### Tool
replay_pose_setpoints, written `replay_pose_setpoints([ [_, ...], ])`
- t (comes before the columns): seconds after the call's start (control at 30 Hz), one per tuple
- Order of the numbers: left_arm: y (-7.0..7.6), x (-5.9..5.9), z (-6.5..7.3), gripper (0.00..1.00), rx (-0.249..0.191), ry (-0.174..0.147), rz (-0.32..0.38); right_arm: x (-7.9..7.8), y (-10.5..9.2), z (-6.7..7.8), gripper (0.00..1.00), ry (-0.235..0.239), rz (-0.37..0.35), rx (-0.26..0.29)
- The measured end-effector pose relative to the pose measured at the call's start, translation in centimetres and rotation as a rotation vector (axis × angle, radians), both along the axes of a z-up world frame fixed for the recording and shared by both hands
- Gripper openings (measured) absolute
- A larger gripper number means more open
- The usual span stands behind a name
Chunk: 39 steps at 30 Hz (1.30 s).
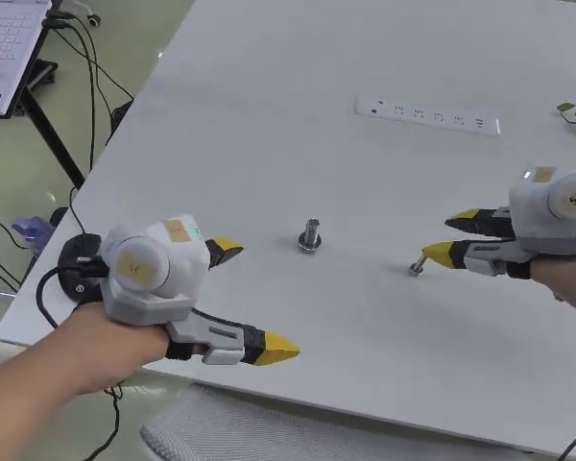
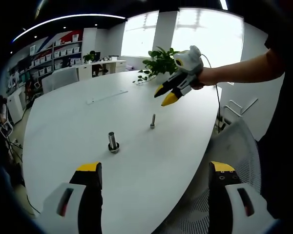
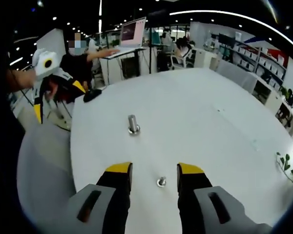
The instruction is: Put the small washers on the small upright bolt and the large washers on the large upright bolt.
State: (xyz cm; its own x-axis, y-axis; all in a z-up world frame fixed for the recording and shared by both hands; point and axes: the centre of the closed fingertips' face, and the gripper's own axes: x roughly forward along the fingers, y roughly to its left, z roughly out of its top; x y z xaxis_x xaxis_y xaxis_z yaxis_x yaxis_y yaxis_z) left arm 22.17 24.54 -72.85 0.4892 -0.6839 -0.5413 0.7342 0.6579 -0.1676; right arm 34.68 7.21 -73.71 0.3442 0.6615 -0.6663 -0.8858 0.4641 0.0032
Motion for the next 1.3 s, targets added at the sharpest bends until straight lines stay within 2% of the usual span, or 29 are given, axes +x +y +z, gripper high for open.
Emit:
replay_pose_setpoints([
  [0.07,0.0,0.4,0.4,0.9,-0.018,-0.012,0.013,-0.4,0.0,0.8,0.41,-0.012,-0.022,0.049],
  [0.17,-0.1,0.8,0.9,0.9,-0.055,-0.016,0.029,-1.2,-0.2,1.5,0.44,-0.011,-0.047,0.094],
  [0.27,-0.2,1.0,1.1,0.91,-0.066,-0.018,0.036,-1.9,-0.6,2.1,0.48,-0.024,-0.068,0.127],
  [0.37,-0.3,1.0,1.4,0.91,-0.079,-0.022,0.043,-2.7,-0.9,2.8,0.52,-0.018,-0.1,0.181],
  [0.57,-0.3,1.0,1.8,0.92,-0.116,-0.024,0.07,-4.3,-1.5,4.0,0.58,-0.04,-0.128,0.215],
  [0.7,0.1,1.0,1.1,0.92,-0.109,-0.021,0.088,-5.6,-2.0,4.3,0.63,-0.051,-0.153,0.246],
  [0.77,0.6,1.2,0.6,0.92,-0.089,-0.025,0.102,-6.2,-2.4,4.1,0.65,-0.05,-0.163,0.254],
  [0.93,1.6,1.5,-0.2,0.92,-0.071,-0.035,0.134,-7.7,-3.6,3.3,0.74,-0.042,-0.173,0.25],
  [1.0,2.0,1.4,-0.7,0.92,-0.055,-0.023,0.137,-8.0,-3.9,3.2,0.79,-0.044,-0.183,0.255],
  [1.1,2.3,1.1,-1.2,0.91,-0.044,-0.02,0.125,-8.7,-4.4,2.1,0.8,-0.035,-0.184,0.237],
  [1.3,2.4,1.0,-2.1,0.92,-0.022,-0.012,0.103,-10.3,-4.2,-0.2,0.84,0.002,-0.154,0.195],
])
